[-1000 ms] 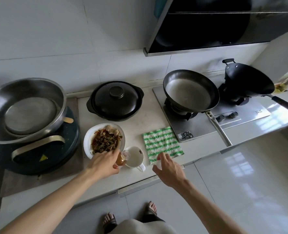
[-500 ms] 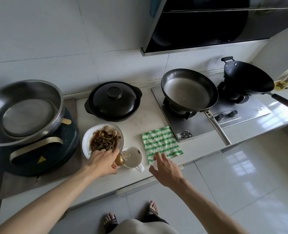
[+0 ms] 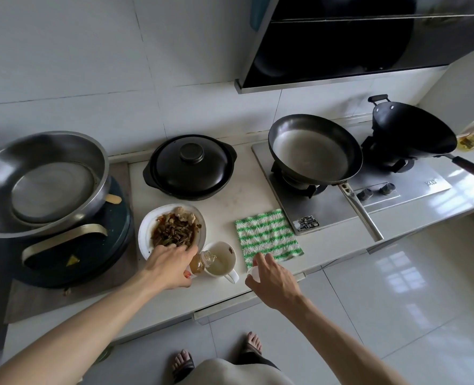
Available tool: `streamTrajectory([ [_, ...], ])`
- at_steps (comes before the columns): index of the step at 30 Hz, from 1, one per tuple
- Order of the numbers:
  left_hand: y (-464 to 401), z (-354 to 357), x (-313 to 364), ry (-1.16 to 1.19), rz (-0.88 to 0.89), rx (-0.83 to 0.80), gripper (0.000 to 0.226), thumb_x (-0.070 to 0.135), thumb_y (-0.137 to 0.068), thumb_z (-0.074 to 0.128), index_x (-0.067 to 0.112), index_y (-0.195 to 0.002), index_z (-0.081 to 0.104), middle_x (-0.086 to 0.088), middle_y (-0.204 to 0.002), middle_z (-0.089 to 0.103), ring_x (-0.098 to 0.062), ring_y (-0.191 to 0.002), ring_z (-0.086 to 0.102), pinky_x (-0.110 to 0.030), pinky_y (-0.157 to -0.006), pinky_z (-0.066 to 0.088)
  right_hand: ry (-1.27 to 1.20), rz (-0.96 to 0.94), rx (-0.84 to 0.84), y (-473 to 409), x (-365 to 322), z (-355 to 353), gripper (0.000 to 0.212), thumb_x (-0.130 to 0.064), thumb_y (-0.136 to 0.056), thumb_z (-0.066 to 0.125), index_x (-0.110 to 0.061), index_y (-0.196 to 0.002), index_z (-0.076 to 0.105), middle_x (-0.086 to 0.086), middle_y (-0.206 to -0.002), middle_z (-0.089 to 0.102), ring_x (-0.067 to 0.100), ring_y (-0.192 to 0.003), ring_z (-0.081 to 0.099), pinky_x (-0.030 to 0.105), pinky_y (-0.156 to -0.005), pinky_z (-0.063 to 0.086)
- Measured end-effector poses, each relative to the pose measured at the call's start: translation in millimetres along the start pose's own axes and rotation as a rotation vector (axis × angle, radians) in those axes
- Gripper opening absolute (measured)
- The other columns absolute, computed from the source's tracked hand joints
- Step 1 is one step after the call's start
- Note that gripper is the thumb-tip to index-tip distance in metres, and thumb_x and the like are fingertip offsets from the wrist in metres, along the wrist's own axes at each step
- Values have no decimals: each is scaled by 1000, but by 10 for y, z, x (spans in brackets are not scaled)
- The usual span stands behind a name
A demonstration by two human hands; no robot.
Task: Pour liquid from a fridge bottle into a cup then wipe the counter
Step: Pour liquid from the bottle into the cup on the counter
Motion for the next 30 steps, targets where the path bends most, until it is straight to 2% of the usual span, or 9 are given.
streamTrajectory([
  [7, 0, -20, -3, -33, -3, -26, 56, 46, -76, 62, 25, -124, 44, 6, -109, 66, -19, -98, 62, -32, -70, 47, -10, -9, -5, -7, -57, 21, 38, -46, -93, 53, -18, -116, 43, 5, -106, 51, 26, -81, 62, 37, -69, 52],
  [14, 4, -50, -17, -34, -4, -22, 53, 48, -77, 63, 24, -121, 46, 6, -106, 66, -19, -95, 64, -32, -71, 49, 11, -7, -20, 0, -95, 49, 39, -46, -93, 52, -17, -118, 43, 7, -110, 52, 29, -85, 64, 34, -66, 43],
  [21, 17, -65, -10, -40, -3, -37, 53, 46, -78, 64, 23, -123, 46, 4, -108, 66, -20, -97, 64, -32, -71, 47, 21, -14, -14, 2, -115, 46, 39, -46, -93, 52, -17, -118, 43, 7, -111, 53, 29, -87, 64, 35, -68, 46],
  [26, 12, -78, 0, -48, -3, -44, 54, 46, -78, 63, 23, -124, 46, 5, -108, 66, -19, -96, 64, -31, -71, 47, 30, -11, -29, 1, -124, 63, 40, -49, -93, 52, -18, -117, 42, 6, -110, 52, 27, -86, 65, 39, -72, 55],
  [30, 4, -73, -6, -46, -2, -57, 56, 45, -77, 65, 23, -125, 46, 4, -108, 66, -20, -96, 64, -32, -73, 49, 43, -9, -35, 4, -124, 83, 41, -50, -93, 52, -18, -118, 43, 6, -111, 53, 26, -85, 64, 37, -69, 51],
])
Point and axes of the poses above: each hand's wrist, its own y-axis away from the middle knuckle, its own z-axis out of the palm, x = y × z, the point moved 3 cm from there along -y, towards the middle knuckle
